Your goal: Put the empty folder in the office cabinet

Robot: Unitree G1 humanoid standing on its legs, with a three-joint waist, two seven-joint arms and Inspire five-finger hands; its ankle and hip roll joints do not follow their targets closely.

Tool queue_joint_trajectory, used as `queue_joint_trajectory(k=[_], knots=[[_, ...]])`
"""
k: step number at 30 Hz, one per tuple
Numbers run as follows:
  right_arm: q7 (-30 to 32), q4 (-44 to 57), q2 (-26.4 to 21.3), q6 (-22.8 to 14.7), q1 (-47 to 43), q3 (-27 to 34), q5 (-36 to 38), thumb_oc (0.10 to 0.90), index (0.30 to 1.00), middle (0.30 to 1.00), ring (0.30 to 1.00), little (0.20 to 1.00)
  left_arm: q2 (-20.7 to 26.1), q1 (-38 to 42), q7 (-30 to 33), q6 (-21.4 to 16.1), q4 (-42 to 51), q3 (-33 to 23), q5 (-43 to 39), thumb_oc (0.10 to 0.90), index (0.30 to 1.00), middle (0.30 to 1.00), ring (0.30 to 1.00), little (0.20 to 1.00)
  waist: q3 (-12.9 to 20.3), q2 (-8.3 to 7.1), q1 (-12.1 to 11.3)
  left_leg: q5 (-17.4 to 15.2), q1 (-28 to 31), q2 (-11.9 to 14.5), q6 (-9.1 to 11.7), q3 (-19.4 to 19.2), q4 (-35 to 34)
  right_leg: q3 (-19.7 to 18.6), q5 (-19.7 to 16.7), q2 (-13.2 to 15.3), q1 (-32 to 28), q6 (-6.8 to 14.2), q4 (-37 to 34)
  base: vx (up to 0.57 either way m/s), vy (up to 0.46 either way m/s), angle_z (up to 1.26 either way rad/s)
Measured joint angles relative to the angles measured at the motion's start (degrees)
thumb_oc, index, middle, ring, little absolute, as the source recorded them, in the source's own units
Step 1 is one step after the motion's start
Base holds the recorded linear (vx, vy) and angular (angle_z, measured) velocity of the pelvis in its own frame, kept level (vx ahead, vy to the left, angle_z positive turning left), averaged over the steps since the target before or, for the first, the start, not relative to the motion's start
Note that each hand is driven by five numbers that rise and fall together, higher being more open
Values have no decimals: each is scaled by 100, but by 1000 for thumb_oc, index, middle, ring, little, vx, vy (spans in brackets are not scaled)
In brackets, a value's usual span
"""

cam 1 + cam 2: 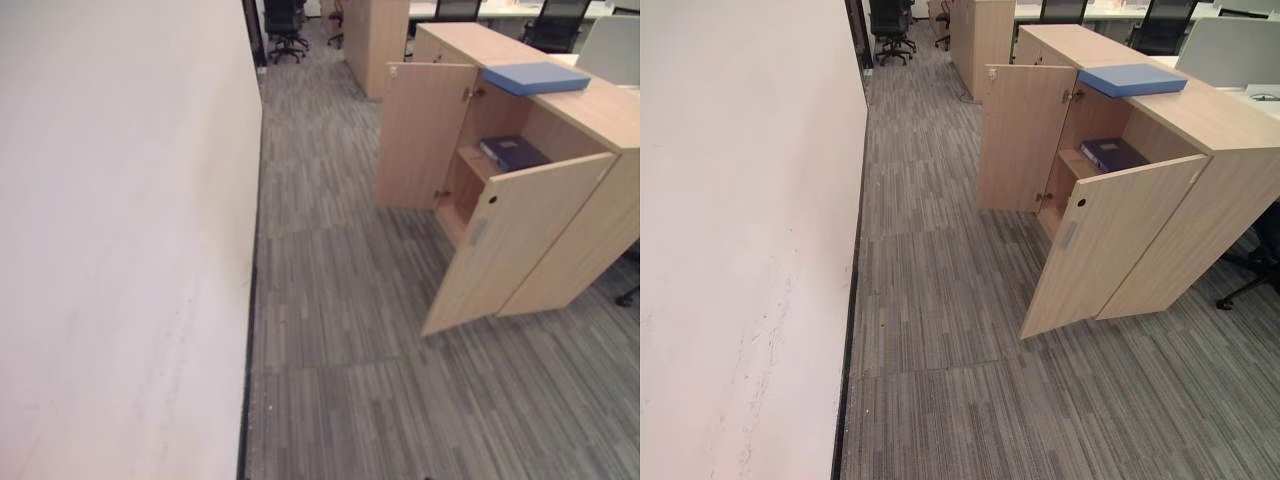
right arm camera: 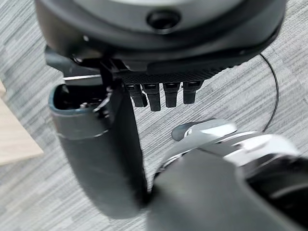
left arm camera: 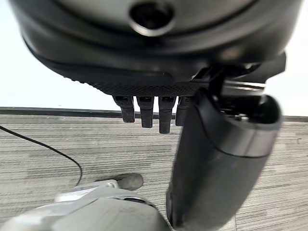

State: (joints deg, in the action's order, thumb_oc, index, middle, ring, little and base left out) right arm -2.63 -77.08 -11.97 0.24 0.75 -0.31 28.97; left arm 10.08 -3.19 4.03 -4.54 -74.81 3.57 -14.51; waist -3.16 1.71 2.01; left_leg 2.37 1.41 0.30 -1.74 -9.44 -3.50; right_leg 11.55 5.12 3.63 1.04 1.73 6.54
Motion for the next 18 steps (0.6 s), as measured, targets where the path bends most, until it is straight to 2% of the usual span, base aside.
queue_joint_trajectory(k=[2,10,18], knots=[[-9,-15,-9,9,-111,-1,3,800,900,900,900,900,5,20,-39,-11,1,-42,-88,800,900,900,900,900,-84,-4,9,-7,88,9,10,-4,-3,2,-10,-16,-114,15,-67,0,0,0],[-117,-17,-19,35,-83,-6,-9,800,900,900,900,900,23,-9,-487,64,-104,-133,-332,800,900,900,900,900,-80,46,89,-31,197,36,46,-29,-80,-10,-15,-60,-236,21,-190,2,1,-1],[-162,-22,-59,70,-84,-10,-98,800,900,900,900,900,26,1,-581,89,-117,-162,-338,800,900,900,900,900,-74,59,90,-51,284,64,76,-35,-85,-10,-42,-101,-363,2,-283,0,0,0]])
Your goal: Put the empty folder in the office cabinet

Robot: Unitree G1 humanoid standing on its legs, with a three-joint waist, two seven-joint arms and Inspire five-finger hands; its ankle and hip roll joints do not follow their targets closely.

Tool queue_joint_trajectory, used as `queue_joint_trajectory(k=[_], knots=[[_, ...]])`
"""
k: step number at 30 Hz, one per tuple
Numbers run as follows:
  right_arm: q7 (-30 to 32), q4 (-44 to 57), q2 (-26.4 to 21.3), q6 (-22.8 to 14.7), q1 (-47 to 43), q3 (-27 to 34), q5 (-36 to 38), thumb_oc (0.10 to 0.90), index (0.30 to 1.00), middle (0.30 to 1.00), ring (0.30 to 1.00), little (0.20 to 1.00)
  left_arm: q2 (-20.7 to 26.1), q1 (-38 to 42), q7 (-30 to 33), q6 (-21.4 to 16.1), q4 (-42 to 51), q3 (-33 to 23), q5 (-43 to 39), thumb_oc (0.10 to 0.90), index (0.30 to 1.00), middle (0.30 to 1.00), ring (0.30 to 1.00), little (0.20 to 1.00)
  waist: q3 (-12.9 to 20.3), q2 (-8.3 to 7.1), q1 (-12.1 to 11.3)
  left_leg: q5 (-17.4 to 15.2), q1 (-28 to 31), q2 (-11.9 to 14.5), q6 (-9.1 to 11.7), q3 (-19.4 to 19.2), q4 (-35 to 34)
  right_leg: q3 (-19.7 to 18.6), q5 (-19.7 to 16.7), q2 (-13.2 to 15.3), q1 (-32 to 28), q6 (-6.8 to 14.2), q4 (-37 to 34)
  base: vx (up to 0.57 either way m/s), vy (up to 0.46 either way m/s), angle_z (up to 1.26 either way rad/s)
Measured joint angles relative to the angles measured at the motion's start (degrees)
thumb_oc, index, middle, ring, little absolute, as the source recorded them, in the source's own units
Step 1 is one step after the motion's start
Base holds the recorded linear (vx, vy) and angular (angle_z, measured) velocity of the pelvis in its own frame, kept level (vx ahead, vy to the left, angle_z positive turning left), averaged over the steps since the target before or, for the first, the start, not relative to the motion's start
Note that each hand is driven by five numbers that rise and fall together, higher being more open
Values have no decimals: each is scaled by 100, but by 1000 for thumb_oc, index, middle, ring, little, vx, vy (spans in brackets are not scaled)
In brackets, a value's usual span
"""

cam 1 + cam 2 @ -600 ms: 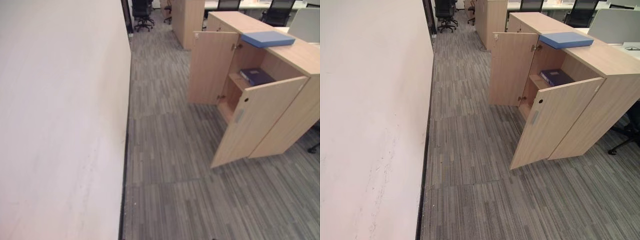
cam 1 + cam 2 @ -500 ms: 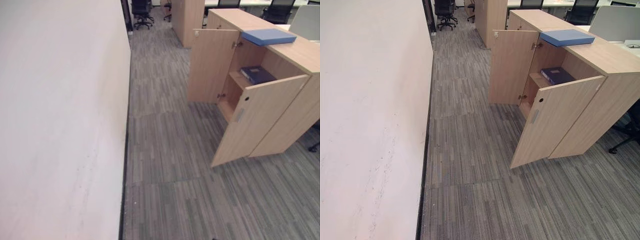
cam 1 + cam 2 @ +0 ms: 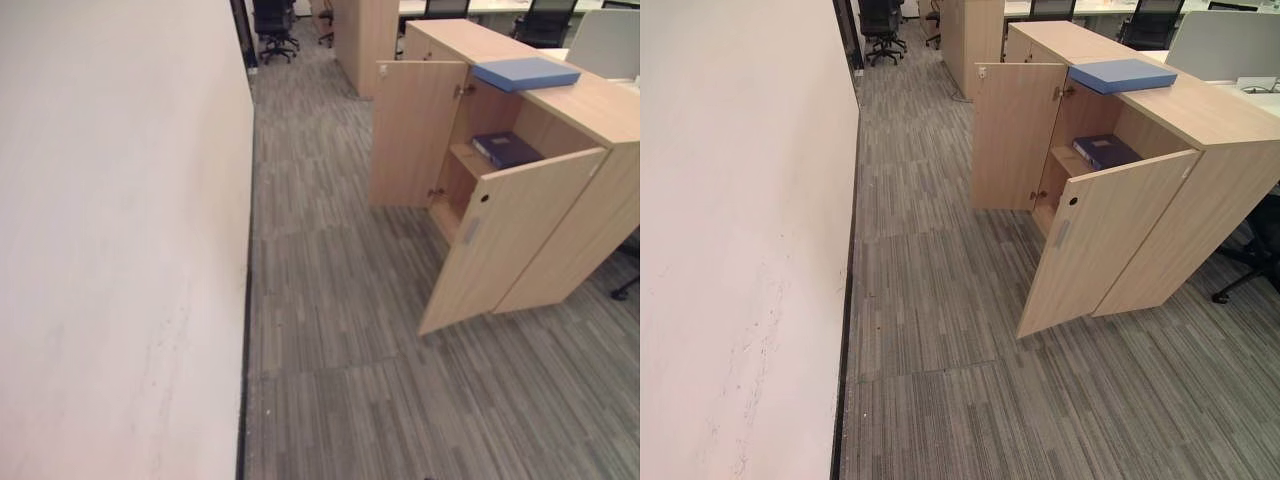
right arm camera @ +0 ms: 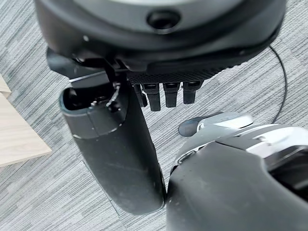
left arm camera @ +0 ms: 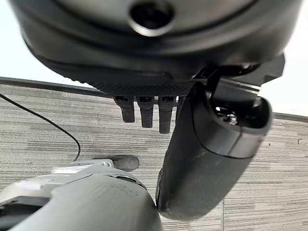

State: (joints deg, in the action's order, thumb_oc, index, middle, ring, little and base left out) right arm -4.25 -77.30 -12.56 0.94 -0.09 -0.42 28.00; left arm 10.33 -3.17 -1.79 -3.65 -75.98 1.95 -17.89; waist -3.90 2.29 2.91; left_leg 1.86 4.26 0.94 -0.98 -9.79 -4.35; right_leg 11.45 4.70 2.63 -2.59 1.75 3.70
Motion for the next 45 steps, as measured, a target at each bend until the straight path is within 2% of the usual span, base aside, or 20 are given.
queue_joint_trajectory(k=[3,6,16,25,32,33,34,35,36,37,38,39,40,41,42,44,45], knots=[[2,0,-27,3,1,-8,-100,800,900,900,900,900,0,21,11,1,0,46,30,800,900,900,900,900,14,22,10,0,5,1,0,-7,1,-1,-18,-2,0,-27,-2,0,0,0],[-29,-11,-110,13,2,-99,-222,800,900,900,900,900,44,91,-23,9,2,450,141,800,900,900,900,900,40,62,8,1,29,2,-1,-43,1,-10,-22,-2,-7,-22,2,-21,3,-5],[-44,15,-140,36,-11,-173,-493,800,900,900,900,900,39,204,-134,116,-43,505,701,800,900,900,900,900,126,50,9,-2,83,14,0,-115,1,-123,-19,-11,-2,-18,59,-2,0,-4],[-51,6,-139,35,-2,-147,-478,800,900,900,900,900,44,193,-138,115,-115,419,676,800,900,900,900,900,165,-10,15,-2,79,17,1,-107,2,-117,-17,-12,-4,-20,59,5,-9,0],[-98,-29,-169,90,-62,-189,-486,800,900,900,900,900,42,217,-247,236,-259,221,228,800,900,900,900,900,149,-15,13,-57,-22,49,76,-105,54,-107,24,-39,92,-35,129,4,-62,0],[-105,-70,-166,111,-174,-215,-485,800,900,900,900,900,93,268,-263,230,-261,125,183,800,900,900,900,900,114,-23,4,-159,-301,92,209,-120,356,-102,160,-44,370,-99,445,-26,-133,-3],[-123,-119,-148,130,-230,-216,-485,800,900,900,900,900,144,308,-263,234,-267,101,82,800,900,900,900,900,95,-127,8,-178,-401,90,256,-124,512,-115,195,15,463,-151,522,2,-165,-1],[-141,-190,-126,153,-311,-216,-485,800,900,900,900,900,204,373,-278,234,-310,49,3,800,900,900,900,900,-13,-142,-13,-196,-531,137,326,-111,756,-69,268,-38,522,-198,640,17,-181,8],[-154,-228,-91,186,-410,-208,-483,800,900,900,900,900,254,454,-290,220,-326,-72,-61,800,900,900,900,900,-134,-299,-25,-185,-753,132,358,-100,1264,-42,312,20,550,-267,757,38,-193,24],[-165,-298,-49,200,-536,-196,-483,800,900,900,900,900,346,633,-315,166,-300,-264,-294,800,900,900,900,900,-343,-510,-55,-143,-1403,182,455,-60,2510,-29,431,204,650,-423,1040,94,-154,26],[-165,-363,-59,197,-537,-210,-488,800,900,900,900,900,355,736,-319,168,-281,-278,-442,800,900,900,900,900,-391,-570,-154,12,-1647,212,568,-10,3048,-8,406,241,592,-528,1003,178,-90,15],[-154,-376,-101,196,-543,-220,-497,800,900,900,900,900,345,726,-342,161,-227,-280,-451,800,900,900,900,900,-425,-625,-240,242,-1783,215,684,108,3302,-95,469,199,576,-526,998,271,14,4],[-154,-402,-154,199,-569,-220,-499,800,900,900,900,900,324,809,-350,152,-201,-278,-452,800,900,900,900,900,-485,-555,-277,418,-1956,228,730,216,3608,-112,455,169,511,-550,941,352,107,-2],[-127,-444,-233,205,-658,-247,-506,800,900,900,900,900,276,890,-369,97,-159,-280,-516,800,900,900,900,900,-557,-486,-325,371,-2316,330,749,224,3830,-151,402,142,338,-547,755,340,152,-6],[-125,-426,-276,219,-657,-281,-509,800,900,900,900,900,263,884,-360,106,-157,-258,-575,800,900,900,900,900,-562,-475,-327,320,-2278,357,666,181,3289,-181,378,141,287,-531,635,351,176,-18],[-143,-433,-325,245,-639,-336,-547,800,900,900,900,900,233,852,-347,109,-167,-246,-654,800,900,900,900,900,-580,-396,-321,363,-2191,507,660,156,2274,-251,279,74,192,-364,358,367,186,-34],[-148,-454,-370,258,-609,-460,-606,800,900,900,900,900,182,819,-331,120,-230,-220,-645,800,900,900,900,900,-533,-182,-355,633,-1968,880,848,277,228,-234,194,-152,-10,-212,-167,501,200,-44]])
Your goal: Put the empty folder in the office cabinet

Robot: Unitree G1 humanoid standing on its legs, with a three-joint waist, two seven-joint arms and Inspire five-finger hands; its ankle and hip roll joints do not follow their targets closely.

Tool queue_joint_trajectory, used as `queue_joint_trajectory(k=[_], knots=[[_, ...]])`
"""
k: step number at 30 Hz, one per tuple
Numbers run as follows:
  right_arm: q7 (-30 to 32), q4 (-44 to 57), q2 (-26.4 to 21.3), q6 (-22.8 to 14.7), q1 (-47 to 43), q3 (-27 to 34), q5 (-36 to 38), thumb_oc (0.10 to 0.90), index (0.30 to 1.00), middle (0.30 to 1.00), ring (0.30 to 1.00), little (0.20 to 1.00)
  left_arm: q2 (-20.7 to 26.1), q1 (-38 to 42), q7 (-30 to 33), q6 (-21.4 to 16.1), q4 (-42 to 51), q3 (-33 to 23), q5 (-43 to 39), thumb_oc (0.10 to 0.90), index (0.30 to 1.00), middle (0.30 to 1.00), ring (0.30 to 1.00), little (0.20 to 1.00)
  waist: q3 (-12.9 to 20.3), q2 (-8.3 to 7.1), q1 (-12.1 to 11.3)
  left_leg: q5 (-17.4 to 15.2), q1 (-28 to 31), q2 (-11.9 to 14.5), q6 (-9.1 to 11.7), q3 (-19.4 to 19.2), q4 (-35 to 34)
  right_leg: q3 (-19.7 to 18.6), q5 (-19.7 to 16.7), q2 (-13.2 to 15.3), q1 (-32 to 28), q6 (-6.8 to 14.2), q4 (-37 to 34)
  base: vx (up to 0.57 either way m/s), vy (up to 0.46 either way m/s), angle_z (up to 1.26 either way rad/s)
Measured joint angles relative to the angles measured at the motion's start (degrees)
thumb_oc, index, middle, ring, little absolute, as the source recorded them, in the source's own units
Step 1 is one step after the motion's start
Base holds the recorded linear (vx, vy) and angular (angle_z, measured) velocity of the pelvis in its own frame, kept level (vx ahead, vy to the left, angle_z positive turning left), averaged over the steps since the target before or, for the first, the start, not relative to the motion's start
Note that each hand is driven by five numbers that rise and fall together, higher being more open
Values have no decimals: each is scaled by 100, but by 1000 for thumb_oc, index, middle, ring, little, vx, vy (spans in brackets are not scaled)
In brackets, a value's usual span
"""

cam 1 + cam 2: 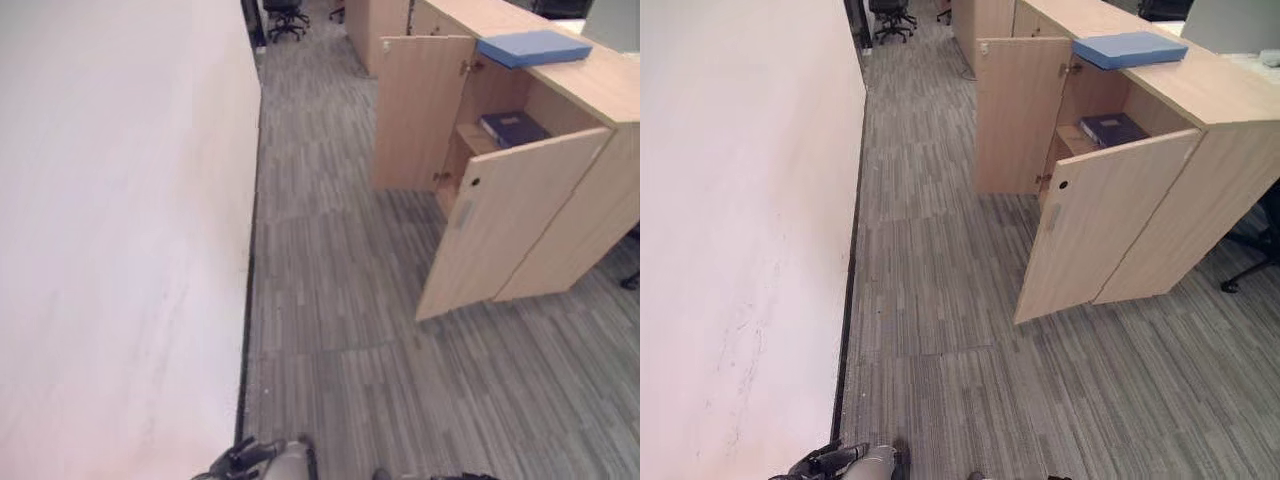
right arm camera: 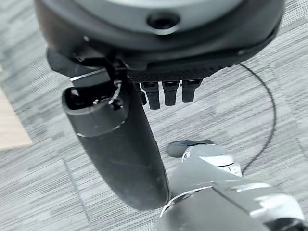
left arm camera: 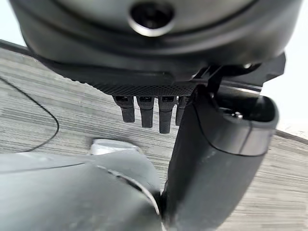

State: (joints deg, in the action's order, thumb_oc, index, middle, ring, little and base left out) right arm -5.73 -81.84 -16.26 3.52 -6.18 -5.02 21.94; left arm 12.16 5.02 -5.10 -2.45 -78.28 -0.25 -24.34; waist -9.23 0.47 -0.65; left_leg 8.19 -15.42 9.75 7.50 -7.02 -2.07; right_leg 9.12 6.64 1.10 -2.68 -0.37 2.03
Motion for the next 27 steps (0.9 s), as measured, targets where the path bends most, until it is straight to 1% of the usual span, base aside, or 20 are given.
queue_joint_trajectory(k=[2,4,6,7,8,9,11,13,14,15,16,17,18,19,22,23,24,25,26,27], knots=[[-1,-94,-30,2,146,35,-126,800,900,900,900,900,-1,45,9,-10,-11,-250,-8,800,900,900,900,900,-61,182,-125,203,-25,430,130,84,-303,-142,-210,-212,-342,67,-317,498,201,-43],[3,-229,-52,5,232,25,-179,800,900,900,900,900,-27,-155,4,-8,4,-267,-4,800,900,900,900,900,70,100,-208,232,244,338,94,91,-295,-268,-97,-89,-533,-47,-372,357,240,-50],[-4,-200,-116,-49,404,18,-232,800,900,900,900,900,-40,-221,-5,9,-33,-198,53,800,900,900,900,900,199,191,-188,249,458,135,56,29,-325,-462,-57,-1,-728,78,-486,255,225,-40],[-10,-203,-132,-49,401,18,-279,800,900,900,900,900,-48,-236,-4,13,-55,-177,53,800,900,900,900,900,213,210,-207,279,513,60,-26,-34,-329,-485,-50,59,-734,118,-485,140,161,-68],[-41,-184,-190,-17,468,-3,-344,800,900,900,900,900,-115,-360,41,41,-67,-160,51,800,900,900,900,900,317,323,-225,445,779,-67,-329,-290,-299,-667,161,218,-768,353,-403,188,233,-56],[-29,-138,-129,-28,471,-42,-378,800,900,900,900,900,-92,-336,95,43,-53,-151,54,800,900,900,900,900,300,201,-194,552,799,-224,-484,-374,-290,-617,203,386,-716,421,-233,187,243,-52],[-54,-46,-46,-42,384,-52,-390,800,900,900,900,900,11,-334,72,39,-75,-129,252,800,900,900,900,900,344,2,-228,431,957,-551,-687,-536,-290,-373,196,756,-491,582,365,137,211,-13],[-41,17,-120,-46,327,-109,-411,800,900,900,900,900,30,-334,65,30,-76,-4,301,800,900,900,900,900,355,-20,-267,311,1057,-740,-847,-561,-290,-271,232,992,-272,631,970,120,224,1],[-24,94,-133,-52,205,-156,-524,800,900,900,900,900,42,-330,66,31,-101,33,357,800,900,900,900,900,361,-31,-295,166,1132,-980,-934,-559,-290,-166,226,1159,-83,693,1489,215,352,7],[12,112,-181,-29,153,-223,-559,800,900,900,900,900,24,-341,47,39,-145,35,453,800,900,900,900,900,344,9,-309,75,1201,-974,-1018,-616,-291,-66,261,1296,117,702,1998,252,335,17],[33,250,-365,-32,145,-244,-623,800,900,900,900,900,28,-398,80,82,-183,111,507,800,900,900,900,900,348,31,-314,-89,1375,-1101,-1151,-661,-290,268,257,1637,421,695,2838,198,178,-17],[34,348,-454,-52,117,-283,-618,800,900,900,900,900,43,-530,77,96,-202,154,548,800,900,900,900,900,369,113,-397,-424,1537,-1133,-1278,-659,-292,416,224,1832,594,690,3305,223,133,-26],[41,452,-460,-82,94,-314,-615,800,900,900,900,900,68,-624,86,112,-209,164,559,800,900,900,900,900,385,121,-412,-483,1603,-1195,-1240,-643,-291,487,307,1965,658,721,3381,275,67,-30],[3,715,-429,-123,55,-329,-609,800,900,900,900,900,56,-639,105,131,-234,190,573,800,900,900,900,900,384,220,-345,-665,1649,-1190,-1364,-480,-292,527,410,1941,749,698,3240,217,32,-10],[-47,915,-245,-182,-145,-440,-598,800,900,900,900,900,-45,-658,89,143,-241,220,681,800,900,900,900,900,248,584,-160,-606,1698,-960,-1203,-353,-291,580,534,1612,943,680,2399,197,-44,19],[-92,977,-193,-187,-139,-513,-595,800,900,900,900,900,-61,-661,77,129,-216,226,678,800,900,900,900,900,205,640,-107,-727,1744,-952,-1309,-268,-292,587,468,1554,1069,721,2090,365,-133,31],[-100,1056,-68,-224,-159,-715,-603,800,900,900,900,900,-105,-659,121,113,-204,204,677,800,900,900,900,900,93,686,-37,-804,1841,-907,-1259,-201,-294,421,5,1339,1331,830,1060,289,-104,21],[-108,1177,-70,-251,-185,-757,-597,800,900,900,900,900,-116,-640,121,113,-216,158,678,800,900,900,900,900,7,681,55,-825,1891,-885,-1247,-163,-294,338,-296,1227,1441,891,601,603,-234,93],[-138,1378,145,-334,-303,-663,-537,800,900,900,900,900,-20,-673,114,56,-295,-59,675,800,900,900,900,900,-243,166,358,-969,2132,-1052,-1053,145,-326,192,-937,1184,1660,986,-37,442,-195,118],[-138,1353,134,-284,-304,-602,-547,800,900,900,900,900,-44,-669,122,64,-241,-37,689,800,900,900,900,900,-268,174,349,-1095,2175,-923,-965,355,-328,138,-1126,1153,1669,1021,131,538,-261,142]])
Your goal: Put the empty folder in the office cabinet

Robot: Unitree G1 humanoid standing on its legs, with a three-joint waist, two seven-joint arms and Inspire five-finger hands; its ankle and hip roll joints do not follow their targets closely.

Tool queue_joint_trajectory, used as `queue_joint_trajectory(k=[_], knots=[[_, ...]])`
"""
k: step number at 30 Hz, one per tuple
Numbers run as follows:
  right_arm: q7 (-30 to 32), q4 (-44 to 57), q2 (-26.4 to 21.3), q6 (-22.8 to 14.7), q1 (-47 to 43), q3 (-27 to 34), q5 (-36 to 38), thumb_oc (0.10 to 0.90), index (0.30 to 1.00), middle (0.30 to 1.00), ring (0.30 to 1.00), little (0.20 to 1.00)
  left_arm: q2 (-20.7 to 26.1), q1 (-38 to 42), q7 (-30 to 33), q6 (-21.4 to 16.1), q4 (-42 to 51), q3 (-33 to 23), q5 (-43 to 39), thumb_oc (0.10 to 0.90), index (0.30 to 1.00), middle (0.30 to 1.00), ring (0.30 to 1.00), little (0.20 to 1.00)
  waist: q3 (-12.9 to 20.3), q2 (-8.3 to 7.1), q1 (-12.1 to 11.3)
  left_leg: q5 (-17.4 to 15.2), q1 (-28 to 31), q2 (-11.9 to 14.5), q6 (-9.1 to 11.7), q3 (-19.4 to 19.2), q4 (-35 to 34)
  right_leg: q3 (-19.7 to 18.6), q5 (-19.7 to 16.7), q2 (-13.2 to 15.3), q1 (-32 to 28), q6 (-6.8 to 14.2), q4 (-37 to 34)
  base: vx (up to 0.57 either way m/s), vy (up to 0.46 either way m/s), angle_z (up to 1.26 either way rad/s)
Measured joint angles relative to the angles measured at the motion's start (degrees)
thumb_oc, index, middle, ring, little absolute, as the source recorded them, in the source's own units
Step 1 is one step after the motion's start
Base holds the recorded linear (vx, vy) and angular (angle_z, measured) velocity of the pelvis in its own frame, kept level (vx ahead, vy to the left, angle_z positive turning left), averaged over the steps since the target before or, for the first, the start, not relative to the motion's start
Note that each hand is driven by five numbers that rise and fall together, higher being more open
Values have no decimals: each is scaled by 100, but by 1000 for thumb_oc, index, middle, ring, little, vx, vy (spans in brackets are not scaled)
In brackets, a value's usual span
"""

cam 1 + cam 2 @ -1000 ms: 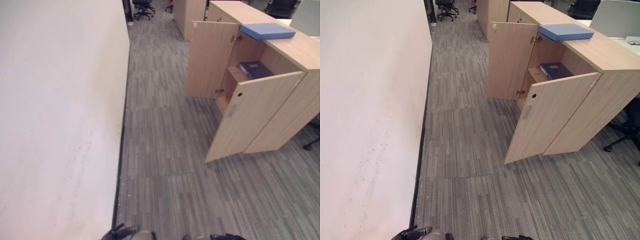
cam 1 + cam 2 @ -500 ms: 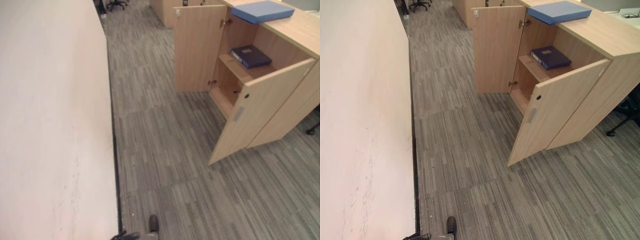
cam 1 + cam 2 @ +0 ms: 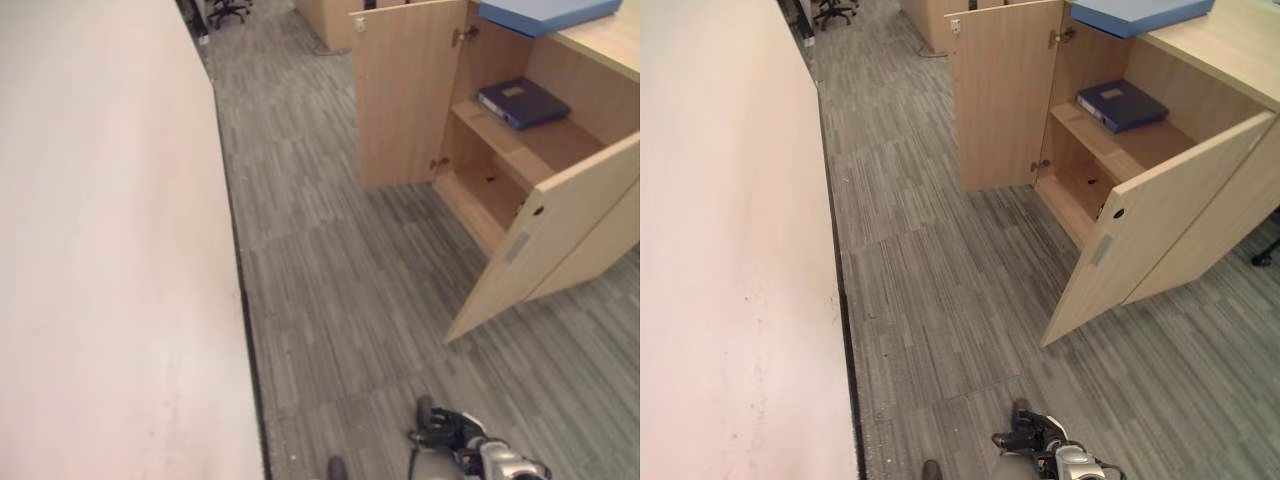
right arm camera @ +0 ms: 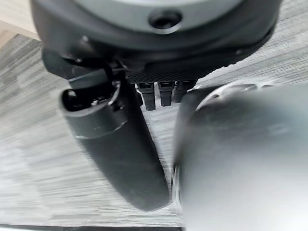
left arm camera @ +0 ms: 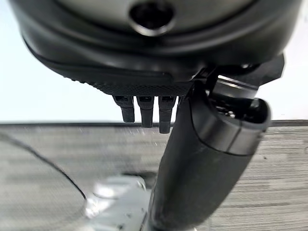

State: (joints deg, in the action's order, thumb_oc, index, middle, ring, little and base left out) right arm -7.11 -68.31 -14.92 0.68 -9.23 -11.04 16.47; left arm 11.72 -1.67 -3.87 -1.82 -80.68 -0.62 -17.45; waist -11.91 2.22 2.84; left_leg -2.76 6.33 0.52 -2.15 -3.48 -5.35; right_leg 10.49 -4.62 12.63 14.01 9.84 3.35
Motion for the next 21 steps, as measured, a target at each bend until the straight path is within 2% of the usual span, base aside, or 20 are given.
queue_joint_trajectory(k=[1,2,3,4,5,6,10,13,14,16,18,19,20,21], knots=[[-6,-67,5,15,1,51,0,800,900,900,900,900,3,-17,-20,-1,20,-40,30,800,900,900,900,900,4,24,18,-142,-14,127,64,189,0,-60,1,-138,-44,97,54,146,-95,95],[-19,-136,17,39,1,69,-3,800,900,900,900,900,35,6,-12,-15,16,-68,60,800,900,900,900,900,13,18,33,-279,-2,197,114,362,6,-43,35,-258,-117,85,16,179,-135,98],[-19,-234,6,71,0,102,-4,800,900,900,900,900,72,26,-12,-25,21,-74,92,800,900,900,900,900,-22,-60,-18,-268,26,213,235,383,32,113,6,-278,-203,30,-25,148,-143,73],[-15,-247,-52,134,-20,105,-4,800,900,900,900,900,66,-7,-18,-40,14,-74,92,800,900,900,900,900,-17,-71,-96,-251,90,140,273,375,31,115,-6,-326,-222,12,-37,303,-298,44],[-37,-357,-195,146,-30,112,-6,800,900,900,900,900,24,-133,-22,-28,-8,-68,98,800,900,900,900,900,-3,-33,-125,-106,286,128,260,364,36,185,-18,-486,-283,-148,-42,219,-229,39],[-39,-407,-307,141,15,127,-4,800,900,900,900,900,21,-179,-15,-8,-78,-62,97,800,900,900,900,900,40,83,-46,97,373,251,277,299,39,324,-54,-658,-314,-419,-15,272,-291,60],[15,-595,-492,149,-6,341,-8,800,900,900,900,900,49,-96,100,2,-69,164,84,800,900,900,900,900,18,24,-15,237,252,349,409,307,75,444,32,-689,-272,-658,136,143,-177,37],[29,-708,-597,166,29,406,-1,800,900,900,900,900,38,120,122,16,-10,322,77,800,900,900,900,900,12,101,28,211,106,387,446,388,241,510,105,-693,-222,-802,285,179,-177,19],[18,-798,-588,167,36,406,-1,800,900,900,900,900,55,181,148,48,13,457,80,800,900,900,900,900,7,156,56,132,70,434,564,414,339,579,224,-684,-202,-827,405,129,-128,21],[22,-852,-557,219,98,404,-1,800,900,900,900,900,48,314,199,-14,181,496,14,800,900,900,900,900,10,175,29,107,35,493,605,397,504,599,386,-726,-170,-912,592,190,-235,13],[36,-853,-497,219,130,407,-1,800,900,900,900,900,59,422,201,-71,275,476,-27,800,900,900,900,900,-29,90,7,45,-256,478,699,395,1178,632,395,-773,-313,-905,407,121,-240,-2],[45,-856,-430,214,186,395,0,800,900,900,900,900,57,470,208,-112,255,353,-32,800,900,900,900,900,-20,-48,-36,113,-470,453,892,447,1863,610,318,-822,-587,-946,129,138,-253,-4],[41,-857,-412,207,238,394,0,800,900,900,900,900,43,519,213,-110,261,276,-38,800,900,900,900,900,-40,-94,-8,111,-753,436,929,566,2540,550,331,-852,-748,-981,-12,111,-128,-23],[95,-868,-349,213,289,368,2,800,900,900,900,900,62,531,231,-181,307,127,-67,800,900,900,900,900,-42,-221,-130,353,-1062,437,1158,623,3311,551,311,-884,-920,-1129,-110,246,-152,-25]])
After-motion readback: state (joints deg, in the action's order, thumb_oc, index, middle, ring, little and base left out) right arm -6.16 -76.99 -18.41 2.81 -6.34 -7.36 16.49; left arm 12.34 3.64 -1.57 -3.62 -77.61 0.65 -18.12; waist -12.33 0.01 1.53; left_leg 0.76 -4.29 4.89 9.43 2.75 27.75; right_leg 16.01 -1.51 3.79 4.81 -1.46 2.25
